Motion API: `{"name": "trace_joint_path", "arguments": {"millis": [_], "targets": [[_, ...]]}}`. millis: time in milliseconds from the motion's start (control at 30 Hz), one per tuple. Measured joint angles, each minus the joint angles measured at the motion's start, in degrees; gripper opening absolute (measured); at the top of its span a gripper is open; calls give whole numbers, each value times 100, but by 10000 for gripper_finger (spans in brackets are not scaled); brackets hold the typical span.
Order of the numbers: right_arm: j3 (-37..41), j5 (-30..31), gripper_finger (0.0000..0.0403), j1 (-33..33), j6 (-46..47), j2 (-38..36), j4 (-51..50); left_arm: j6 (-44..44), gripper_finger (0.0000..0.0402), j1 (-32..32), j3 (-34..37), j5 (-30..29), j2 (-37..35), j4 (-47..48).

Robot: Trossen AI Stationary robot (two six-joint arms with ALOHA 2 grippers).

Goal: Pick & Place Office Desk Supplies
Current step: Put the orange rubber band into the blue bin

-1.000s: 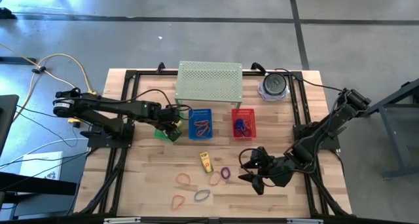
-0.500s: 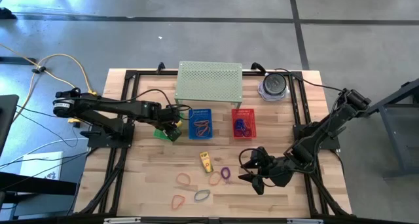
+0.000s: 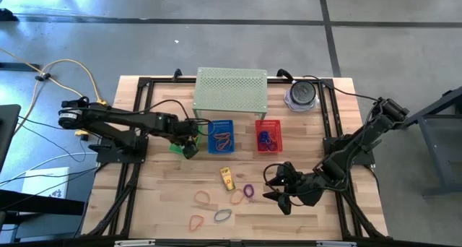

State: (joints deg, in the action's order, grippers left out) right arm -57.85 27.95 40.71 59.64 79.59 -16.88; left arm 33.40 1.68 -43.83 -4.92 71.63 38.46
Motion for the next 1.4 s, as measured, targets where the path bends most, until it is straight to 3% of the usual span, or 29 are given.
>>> {"name": "trace_joint_path", "arguments": {"millis": [333,533,767,933,1267,1400], "targets": [[0,197,215,-170,-1188,0,89,-343,276,-434,-1094,-464,-376,1119],[-2,193,215,-376,-1855,0,89,-783,276,-1794,-1242,-80,-327,1223],[-2,66,215,-595,-2275,59,89,-469,276,-3436,-1231,-116,218,264],[-2,-254,215,-725,-2394,101,112,-978,276,-4199,-1231,-115,643,-548],[-2,-278,215,-876,-2542,184,152,-1032,276,-4887,-1231,-124,1377,-1556],[-2,-284,215,-972,-2542,197,227,-110,276,-4927,-1230,-680,1652,-1636]]}}
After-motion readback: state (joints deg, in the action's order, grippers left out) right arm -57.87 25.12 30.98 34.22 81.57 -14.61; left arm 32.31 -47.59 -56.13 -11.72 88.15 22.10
